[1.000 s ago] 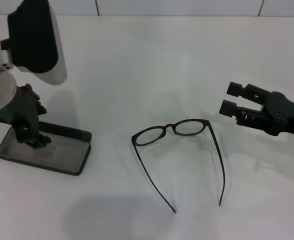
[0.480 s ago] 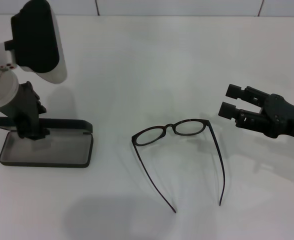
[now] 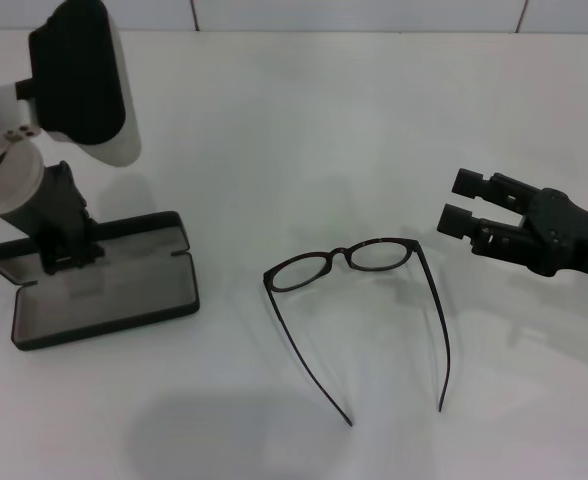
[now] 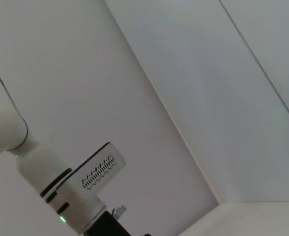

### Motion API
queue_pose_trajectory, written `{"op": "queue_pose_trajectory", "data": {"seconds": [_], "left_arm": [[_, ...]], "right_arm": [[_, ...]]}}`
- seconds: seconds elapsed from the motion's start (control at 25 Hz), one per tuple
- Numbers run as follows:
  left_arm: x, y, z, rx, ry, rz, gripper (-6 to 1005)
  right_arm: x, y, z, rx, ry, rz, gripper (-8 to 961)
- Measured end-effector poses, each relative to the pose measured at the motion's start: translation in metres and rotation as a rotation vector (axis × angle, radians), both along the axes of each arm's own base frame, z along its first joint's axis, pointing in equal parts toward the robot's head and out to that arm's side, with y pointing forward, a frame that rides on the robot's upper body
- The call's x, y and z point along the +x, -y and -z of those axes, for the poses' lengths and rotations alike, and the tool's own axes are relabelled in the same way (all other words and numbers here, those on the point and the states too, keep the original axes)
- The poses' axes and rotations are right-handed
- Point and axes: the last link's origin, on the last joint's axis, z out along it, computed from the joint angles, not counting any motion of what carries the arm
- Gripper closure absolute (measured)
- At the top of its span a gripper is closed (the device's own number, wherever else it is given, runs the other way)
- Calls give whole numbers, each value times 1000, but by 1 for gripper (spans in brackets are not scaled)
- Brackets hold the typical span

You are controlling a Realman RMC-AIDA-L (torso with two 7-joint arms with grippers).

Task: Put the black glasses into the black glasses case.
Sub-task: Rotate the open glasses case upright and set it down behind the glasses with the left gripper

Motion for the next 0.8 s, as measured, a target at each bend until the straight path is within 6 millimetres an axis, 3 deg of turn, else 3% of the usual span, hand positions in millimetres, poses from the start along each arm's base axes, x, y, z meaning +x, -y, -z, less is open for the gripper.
{"op": "queue_pose_trajectory", "data": {"seconds": [0.24, 0.44, 0.64, 0.8], "left_arm": [[19, -5, -2, 25, 21, 55, 797], [48, -20, 0, 73, 50, 152, 795], [77, -36, 18, 120, 86, 215, 793], [97, -43, 44, 126, 103, 240, 791]], "right_arm": [[-3, 7, 6, -59, 27, -54, 85], [-28, 21, 15, -224, 31, -237, 90], [-50, 34, 30, -356, 21, -359, 98], [-56, 40, 33, -387, -2, -395, 105]]}}
